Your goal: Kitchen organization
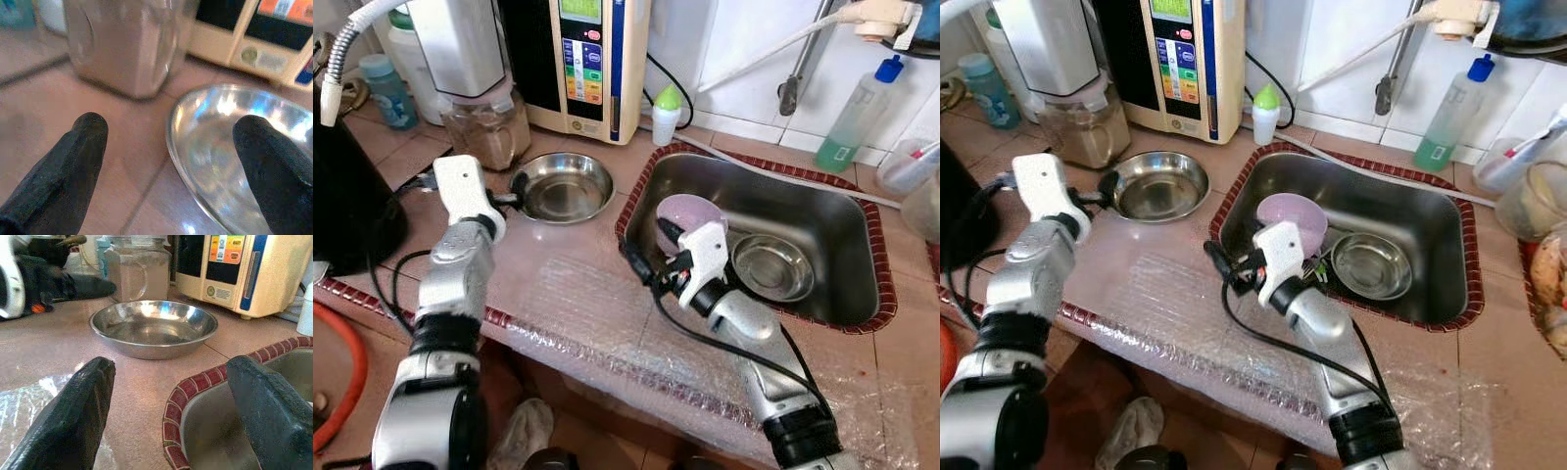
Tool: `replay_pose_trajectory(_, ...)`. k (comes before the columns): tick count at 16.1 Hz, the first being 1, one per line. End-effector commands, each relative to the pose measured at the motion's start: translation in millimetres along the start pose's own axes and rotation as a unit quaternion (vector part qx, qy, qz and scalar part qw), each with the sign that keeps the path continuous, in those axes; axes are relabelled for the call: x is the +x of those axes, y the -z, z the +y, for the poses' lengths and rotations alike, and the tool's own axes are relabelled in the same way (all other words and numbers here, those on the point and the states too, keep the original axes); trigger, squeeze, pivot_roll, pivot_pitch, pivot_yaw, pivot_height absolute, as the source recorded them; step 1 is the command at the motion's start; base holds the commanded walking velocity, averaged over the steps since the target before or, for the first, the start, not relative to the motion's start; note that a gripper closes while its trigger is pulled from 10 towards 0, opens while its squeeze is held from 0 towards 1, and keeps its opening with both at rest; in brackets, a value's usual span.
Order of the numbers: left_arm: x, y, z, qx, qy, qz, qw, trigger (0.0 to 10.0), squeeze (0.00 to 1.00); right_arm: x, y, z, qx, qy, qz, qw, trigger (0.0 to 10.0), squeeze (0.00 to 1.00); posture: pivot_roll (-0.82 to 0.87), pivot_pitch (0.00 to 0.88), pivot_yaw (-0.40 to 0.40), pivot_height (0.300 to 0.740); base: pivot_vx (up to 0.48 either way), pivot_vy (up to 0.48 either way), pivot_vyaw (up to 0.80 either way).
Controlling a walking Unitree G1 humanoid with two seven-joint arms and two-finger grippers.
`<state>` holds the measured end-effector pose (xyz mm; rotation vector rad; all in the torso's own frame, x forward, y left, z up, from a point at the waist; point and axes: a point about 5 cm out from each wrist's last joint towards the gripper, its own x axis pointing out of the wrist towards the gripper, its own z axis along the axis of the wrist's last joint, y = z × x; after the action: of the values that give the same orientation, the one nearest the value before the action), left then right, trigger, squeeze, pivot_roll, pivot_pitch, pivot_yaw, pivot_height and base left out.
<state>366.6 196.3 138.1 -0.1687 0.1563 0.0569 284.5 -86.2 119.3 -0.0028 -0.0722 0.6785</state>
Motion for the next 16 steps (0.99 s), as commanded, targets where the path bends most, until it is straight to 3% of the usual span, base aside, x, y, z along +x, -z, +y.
replay_pose_trajectory(1, 4.3, 1, -4.1, -0.031, 0.009, 0.014, 0.999, 10.0, 0.0, 0.9, -7, 2.2, -0.008, -0.003, -0.008, 1.0, 10.0, 0.0, -0.08, 0.0, 0.022, 0.74, 0.0, 0.0, 0.0)
replay_pose_trajectory(4, 10.6, 14, -15.0, -0.053, 0.027, 0.057, 0.997, 10.0, 0.0, -1.0, -10, 3.2, -0.016, 0.0, 0.002, 1.0, 10.0, 0.0, -0.1, 0.0, 0.031, 0.74, 0.0, 0.0, 0.0)
replay_pose_trajectory(6, 11.3, 22, -15.3, -0.067, 0.027, 0.083, 0.994, 0.0, 0.0, -2.6, -10, 2.1, -0.02, 0.004, 0.006, 1.0, 10.0, 0.0, -0.1, 0.0, 0.035, 0.74, 0.0, 0.0, 0.0)
replay_pose_trajectory(9, 11.8, 28, -16.7, -0.11, 0.039, 0.11, 0.987, 0.0, 0.0, -3.6, -10, 1.4, -0.028, 0.006, 0.012, 1.0, 10.0, 0.0, -0.1, 0.0, 0.036, 0.74, 0.0, 0.0, 0.0)
replay_pose_trajectory(16, 8.3, 36, -21.2, -0.096, 0.08, 0.119, 0.985, 0.0, 0.0, -1.0, -4, -0.7, -0.04, -0.024, 0.04, 0.998, 10.0, 0.0, -0.08, 0.0, 0.015, 0.74, 0.0, 0.0, 0.0)
